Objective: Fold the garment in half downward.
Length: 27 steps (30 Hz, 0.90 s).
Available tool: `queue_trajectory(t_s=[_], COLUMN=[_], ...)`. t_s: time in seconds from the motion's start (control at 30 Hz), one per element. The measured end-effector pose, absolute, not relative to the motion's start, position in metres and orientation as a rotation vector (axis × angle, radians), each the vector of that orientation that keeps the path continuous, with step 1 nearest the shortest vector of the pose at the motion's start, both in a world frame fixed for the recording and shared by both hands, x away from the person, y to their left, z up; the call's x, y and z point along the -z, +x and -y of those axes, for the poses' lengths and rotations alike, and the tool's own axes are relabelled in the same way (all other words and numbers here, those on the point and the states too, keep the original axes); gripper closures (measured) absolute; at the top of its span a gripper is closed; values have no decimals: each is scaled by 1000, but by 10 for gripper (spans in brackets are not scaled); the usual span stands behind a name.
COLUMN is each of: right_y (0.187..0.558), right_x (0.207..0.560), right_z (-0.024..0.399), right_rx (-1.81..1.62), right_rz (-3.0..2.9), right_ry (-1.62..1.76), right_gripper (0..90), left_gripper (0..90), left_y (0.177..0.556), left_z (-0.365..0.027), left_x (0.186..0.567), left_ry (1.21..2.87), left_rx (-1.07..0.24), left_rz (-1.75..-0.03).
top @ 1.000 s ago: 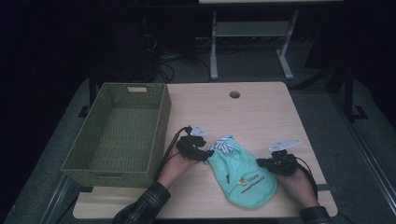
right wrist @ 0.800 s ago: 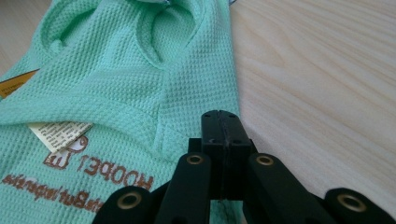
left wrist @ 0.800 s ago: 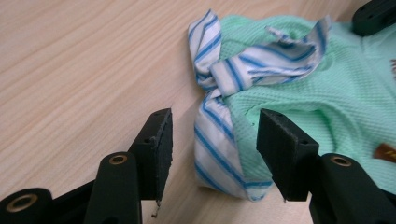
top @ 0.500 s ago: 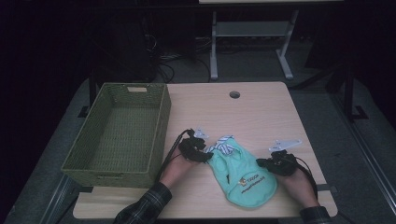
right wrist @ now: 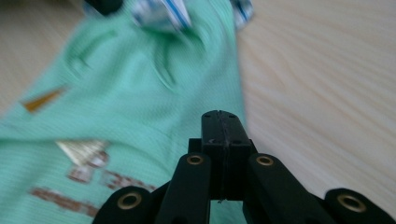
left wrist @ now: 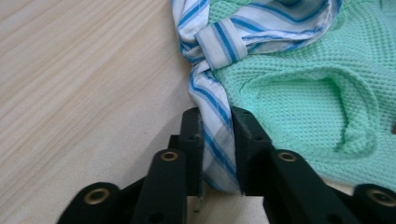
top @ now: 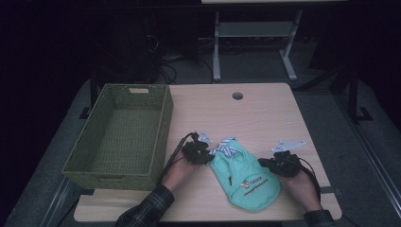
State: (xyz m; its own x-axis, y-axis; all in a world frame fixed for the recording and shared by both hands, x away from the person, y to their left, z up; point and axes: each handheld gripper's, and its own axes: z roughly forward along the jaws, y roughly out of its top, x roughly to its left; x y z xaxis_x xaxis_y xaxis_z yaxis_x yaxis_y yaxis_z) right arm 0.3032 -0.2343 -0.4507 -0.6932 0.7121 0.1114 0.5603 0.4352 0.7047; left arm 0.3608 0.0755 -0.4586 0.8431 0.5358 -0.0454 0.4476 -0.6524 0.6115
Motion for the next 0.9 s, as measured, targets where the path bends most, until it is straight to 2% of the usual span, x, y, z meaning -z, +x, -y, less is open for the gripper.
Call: queue_trajectory(t_s=[0.13,0.43,0.73,0.9], right_y=[300,305,309,311], right_x=[444,450,466,468], right_z=[220,185,172,171], right_rx=[-1192,-1188,-1119,-1110], right_rz=[-2503,-2574,-2642,-2642], right_ry=[1083,1024,1024,1009], right_gripper=[896,896,896,897], left_gripper=[798,812,821,830], left_y=[361,361,363,362], left_z=[-75,-75,-76,-81], left_x=[458,458,458,446], left_ry=[2388,2387,2366,2294], left_rx=[-177,-172,-172,-155], left_rz=[-713,-712,-725,-748])
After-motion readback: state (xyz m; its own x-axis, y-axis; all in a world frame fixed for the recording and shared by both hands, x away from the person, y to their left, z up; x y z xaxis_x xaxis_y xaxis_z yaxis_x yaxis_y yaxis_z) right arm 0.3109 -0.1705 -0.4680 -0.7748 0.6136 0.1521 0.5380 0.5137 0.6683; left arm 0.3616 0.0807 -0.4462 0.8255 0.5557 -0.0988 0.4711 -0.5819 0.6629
